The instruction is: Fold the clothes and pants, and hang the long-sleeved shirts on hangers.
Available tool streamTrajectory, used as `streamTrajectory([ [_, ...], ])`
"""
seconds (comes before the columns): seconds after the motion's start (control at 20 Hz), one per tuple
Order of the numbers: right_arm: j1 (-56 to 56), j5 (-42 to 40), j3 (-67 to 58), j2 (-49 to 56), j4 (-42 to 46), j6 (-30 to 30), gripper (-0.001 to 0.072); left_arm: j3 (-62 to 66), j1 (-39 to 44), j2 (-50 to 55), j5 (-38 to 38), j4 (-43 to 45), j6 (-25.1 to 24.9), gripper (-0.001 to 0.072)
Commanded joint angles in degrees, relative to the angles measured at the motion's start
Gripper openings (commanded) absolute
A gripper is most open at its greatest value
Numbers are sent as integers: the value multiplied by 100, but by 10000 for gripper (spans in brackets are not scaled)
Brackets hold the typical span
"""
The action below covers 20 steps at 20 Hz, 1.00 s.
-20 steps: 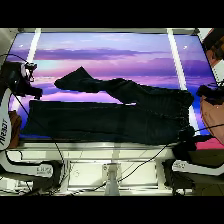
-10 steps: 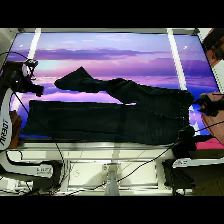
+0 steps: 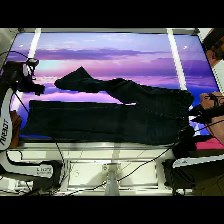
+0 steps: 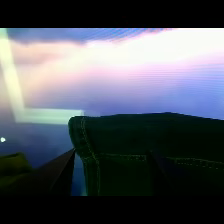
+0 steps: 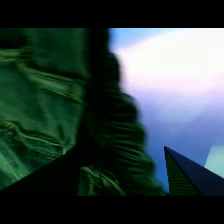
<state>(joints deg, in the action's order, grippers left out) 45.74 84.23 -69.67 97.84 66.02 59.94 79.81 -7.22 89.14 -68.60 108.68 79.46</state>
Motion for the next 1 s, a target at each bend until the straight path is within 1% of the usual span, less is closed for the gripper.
streamTrajectory([
  [0.0,-236,-114,-2,50,-131,-575,543,7,48,0,7,-94,-2,481],
  [0.05,-271,-109,-2,50,-76,-667,527,7,63,0,7,-94,0,481],
  [0.1,-286,-48,-11,50,28,-697,475,7,81,0,7,-94,0,481],
  [0.2,-238,103,-20,50,614,-702,475,7,96,0,7,-94,0,481],
  [0.25,-168,205,-22,50,800,-699,476,7,103,0,7,-96,0,481],
  [0.3,-66,330,-22,50,800,-693,476,7,105,0,7,-96,0,481],
  [0.4,177,699,-22,48,529,-695,477,7,105,0,9,-120,0,481],
  [0.5,341,1038,-22,48,470,-713,477,7,105,0,22,-140,2,481],
  [0.7,474,955,-22,-66,435,-715,489,7,107,0,26,-140,4,481],
  [0.95,433,914,-264,-155,-258,-715,489,7,105,0,28,-201,2,481],
])
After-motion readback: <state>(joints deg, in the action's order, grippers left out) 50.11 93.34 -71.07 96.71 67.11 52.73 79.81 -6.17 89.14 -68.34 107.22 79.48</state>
